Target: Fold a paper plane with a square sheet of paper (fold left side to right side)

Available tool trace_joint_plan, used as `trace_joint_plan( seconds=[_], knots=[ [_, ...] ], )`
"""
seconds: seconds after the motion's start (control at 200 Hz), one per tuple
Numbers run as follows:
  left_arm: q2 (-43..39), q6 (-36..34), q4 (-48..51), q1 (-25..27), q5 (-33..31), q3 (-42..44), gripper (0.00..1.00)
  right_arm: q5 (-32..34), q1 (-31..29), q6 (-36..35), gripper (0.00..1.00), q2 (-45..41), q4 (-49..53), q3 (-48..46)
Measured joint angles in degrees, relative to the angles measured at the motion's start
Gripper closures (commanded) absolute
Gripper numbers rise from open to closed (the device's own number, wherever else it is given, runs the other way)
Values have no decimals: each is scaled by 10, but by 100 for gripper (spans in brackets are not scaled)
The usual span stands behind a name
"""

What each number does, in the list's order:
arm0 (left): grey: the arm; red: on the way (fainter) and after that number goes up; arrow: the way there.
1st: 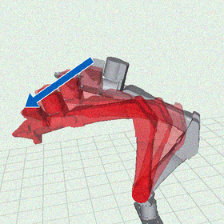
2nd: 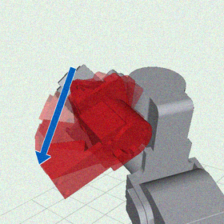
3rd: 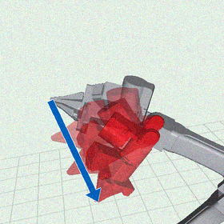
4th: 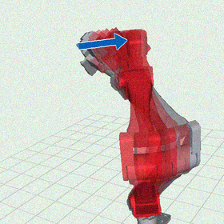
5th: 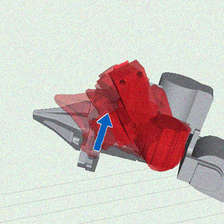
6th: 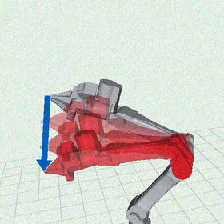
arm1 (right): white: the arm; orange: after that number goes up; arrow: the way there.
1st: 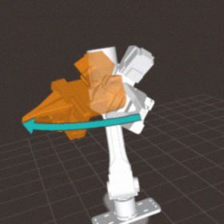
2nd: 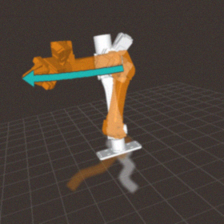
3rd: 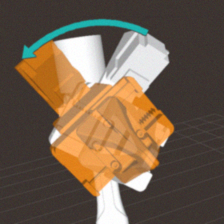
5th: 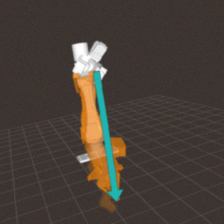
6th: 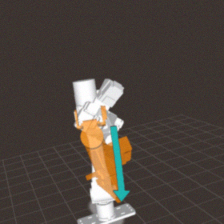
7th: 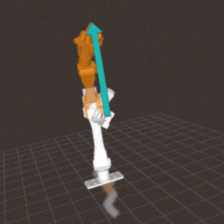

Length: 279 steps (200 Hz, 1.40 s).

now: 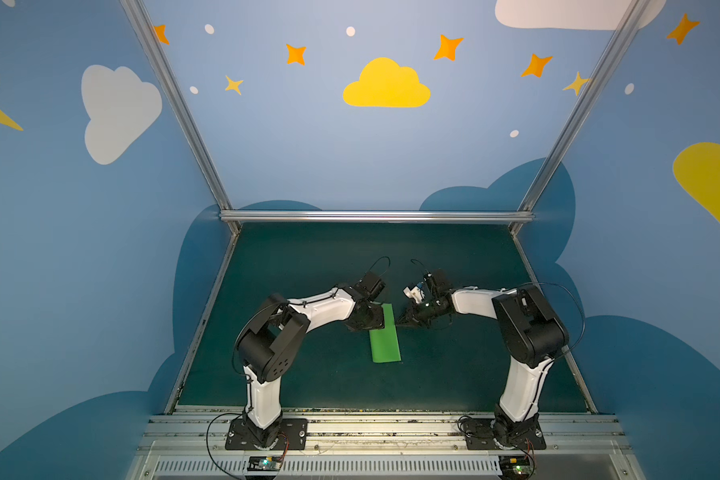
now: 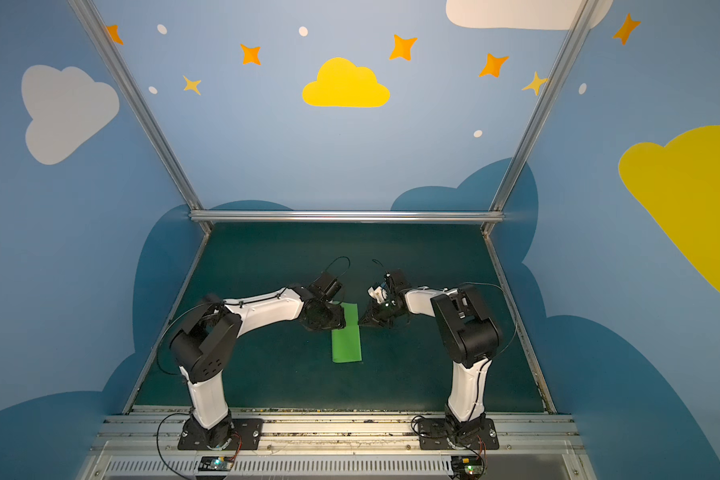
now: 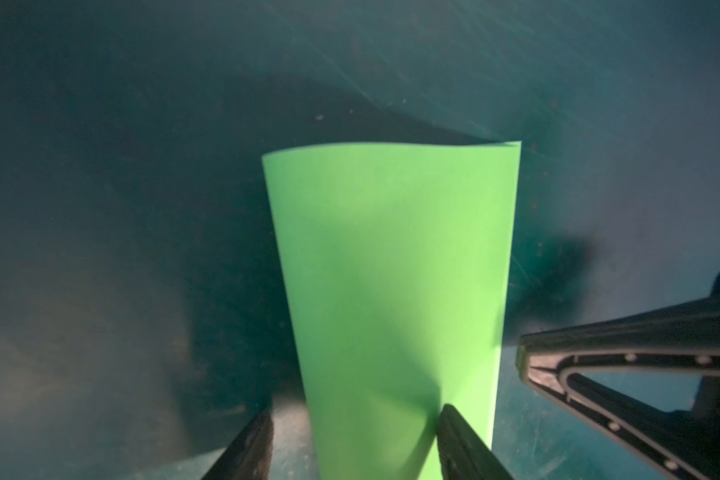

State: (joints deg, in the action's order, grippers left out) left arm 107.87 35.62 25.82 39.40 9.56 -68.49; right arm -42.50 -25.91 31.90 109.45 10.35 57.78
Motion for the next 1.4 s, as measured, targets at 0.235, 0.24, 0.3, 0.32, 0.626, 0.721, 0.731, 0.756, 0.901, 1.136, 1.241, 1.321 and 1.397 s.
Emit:
trace_joint_plan(
  seconds=[0.235, 0.24, 0.3, 0.32, 0.626, 0.721, 0.731, 0.756, 0.901, 1.136, 1.241, 1.321, 1.397],
  knots=[
    [4, 4, 6, 0, 0, -6, 36, 0, -13, -7, 100, 0, -2, 0],
    [5, 4, 6, 0, 0, -7, 37, 0, -13, -8, 100, 0, -2, 0],
    [5, 6, 7, 0, 0, -7, 37, -1, -18, -10, 100, 0, -2, 0],
    [5, 7, 7, 0, 0, -7, 37, -1, -19, -11, 100, 0, -2, 0],
    [5, 11, 7, 0, 0, -7, 37, 0, -38, -25, 100, 5, 3, 1],
    [5, 12, 7, 0, -1, -7, 37, 0, -39, -27, 100, 12, 6, 1],
    [5, 12, 7, 0, -1, -7, 37, -1, -39, -27, 100, 13, 6, 1],
    [5, 12, 7, 0, -1, -7, 37, -1, -39, -28, 100, 14, 7, 3],
    [5, 13, 7, 0, -1, -7, 36, -1, -38, -32, 100, 18, 12, 9],
    [5, 13, 6, 0, -1, -7, 36, -1, -32, -35, 100, 22, 14, 12],
    [5, 14, 6, 0, -1, -6, 36, -1, -27, -35, 100, 22, 14, 14],
    [5, 15, 5, 0, -1, -6, 36, -1, -24, -34, 100, 22, 15, 14],
    [5, 15, 5, 0, -1, -6, 36, -1, -23, -34, 100, 23, 15, 16]
  ],
)
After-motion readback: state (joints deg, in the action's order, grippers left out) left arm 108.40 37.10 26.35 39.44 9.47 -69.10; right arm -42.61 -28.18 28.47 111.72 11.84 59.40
